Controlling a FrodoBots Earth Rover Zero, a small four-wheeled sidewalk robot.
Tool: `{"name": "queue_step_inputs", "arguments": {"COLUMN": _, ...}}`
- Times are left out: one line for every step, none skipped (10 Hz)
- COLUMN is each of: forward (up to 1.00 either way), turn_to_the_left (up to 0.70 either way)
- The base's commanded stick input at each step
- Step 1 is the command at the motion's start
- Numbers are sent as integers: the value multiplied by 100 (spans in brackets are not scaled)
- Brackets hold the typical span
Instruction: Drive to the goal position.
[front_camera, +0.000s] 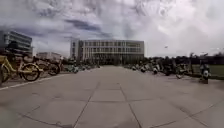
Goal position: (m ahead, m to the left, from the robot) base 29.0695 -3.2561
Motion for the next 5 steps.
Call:
{"name": "queue_step_inputs", "arguments": {"forward": 100, "turn_to_the_left": 0}}
{"name": "queue_step_inputs", "arguments": {"forward": 100, "turn_to_the_left": 0}}
{"name": "queue_step_inputs", "arguments": {"forward": 100, "turn_to_the_left": 0}}
{"name": "queue_step_inputs", "arguments": {"forward": 100, "turn_to_the_left": 0}}
{"name": "queue_step_inputs", "arguments": {"forward": 100, "turn_to_the_left": 0}}
